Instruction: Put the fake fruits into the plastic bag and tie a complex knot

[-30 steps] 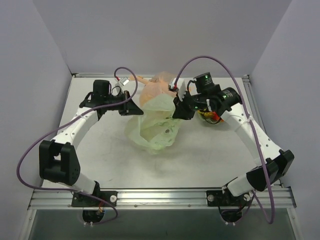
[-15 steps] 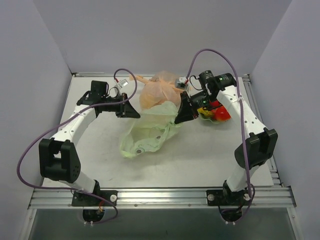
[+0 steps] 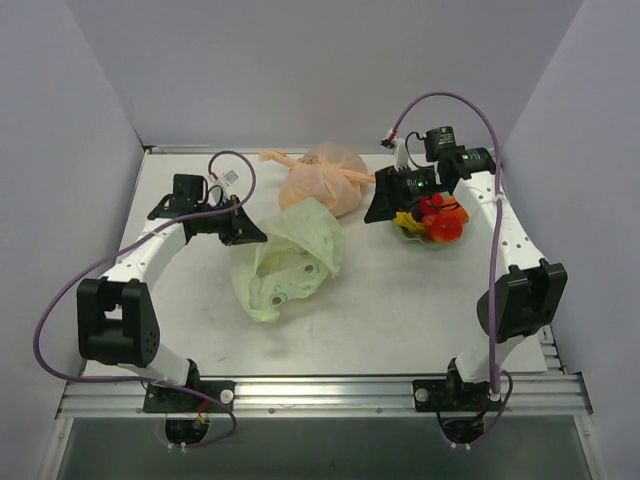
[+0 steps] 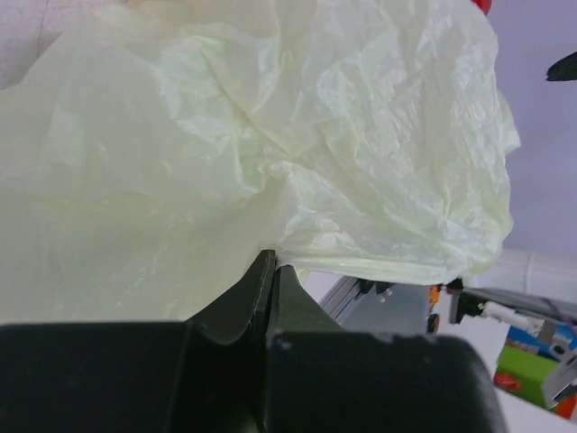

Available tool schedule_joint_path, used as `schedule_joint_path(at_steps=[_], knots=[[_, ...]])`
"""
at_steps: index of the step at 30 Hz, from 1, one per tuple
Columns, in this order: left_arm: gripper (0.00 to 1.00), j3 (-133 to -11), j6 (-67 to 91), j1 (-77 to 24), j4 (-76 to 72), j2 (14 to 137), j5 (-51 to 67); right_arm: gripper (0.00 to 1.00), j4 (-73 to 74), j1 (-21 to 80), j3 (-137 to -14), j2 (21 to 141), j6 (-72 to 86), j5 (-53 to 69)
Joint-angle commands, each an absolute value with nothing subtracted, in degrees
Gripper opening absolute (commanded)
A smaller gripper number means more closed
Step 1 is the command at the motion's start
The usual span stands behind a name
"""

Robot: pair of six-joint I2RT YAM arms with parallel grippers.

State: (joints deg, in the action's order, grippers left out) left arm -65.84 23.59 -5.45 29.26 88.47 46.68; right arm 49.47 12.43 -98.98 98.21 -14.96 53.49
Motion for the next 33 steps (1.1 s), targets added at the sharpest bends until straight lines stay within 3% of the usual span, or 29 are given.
schedule_joint_path(at_steps=[1, 3, 7, 14, 17, 18, 20, 23, 24, 33], knots=[[0.00, -62.3, 33.2, -5.5, 20.0, 83.1, 46.8, 0.62, 40.3, 12.7, -94.8, 91.2, -6.7, 38.3], [0.00, -59.3, 38.3, -5.4, 16.4, 81.0, 45.1, 0.68, 34.8, 12.5, -91.4, 88.5, -6.2, 30.1], [0.00, -56.5, 45.4, -5.4, 11.4, 77.2, 42.6, 0.66, 27.4, 10.1, -81.9, 83.9, -6.0, 12.3], [0.00, -55.0, 51.5, -5.6, 12.7, 73.0, 35.0, 0.63, 27.2, 3.3, -80.7, 87.4, -5.7, 8.4], [0.00, -54.2, 53.2, -5.6, 14.1, 70.5, 32.4, 0.68, 27.7, 0.4, -80.8, 88.9, -6.1, 9.2], [0.00, -54.0, 53.9, -5.6, 14.6, 70.0, 31.9, 0.76, 28.2, 0.2, -80.8, 89.5, -6.5, 9.2], [0.00, -53.4, 54.7, -5.7, 14.7, 68.6, 31.3, 0.81, 28.6, 0.2, -80.8, 90.1, -7.1, 9.1], [0.00, -52.4, 55.5, -5.7, 14.5, 67.9, 30.4, 0.83, 29.4, 0.2, -80.8, 91.4, -7.2, 8.5], [0.00, -52.0, 56.1, -5.7, 14.4, 67.8, 30.6, 0.94, 29.6, 0.2, -80.7, 92.1, -7.4, 8.5], [0.00, -50.5, 56.3, -6.2, 12.3, 67.5, 31.5, 0.98, 29.4, -1.3, -80.7, 96.5, -6.8, 3.3]])
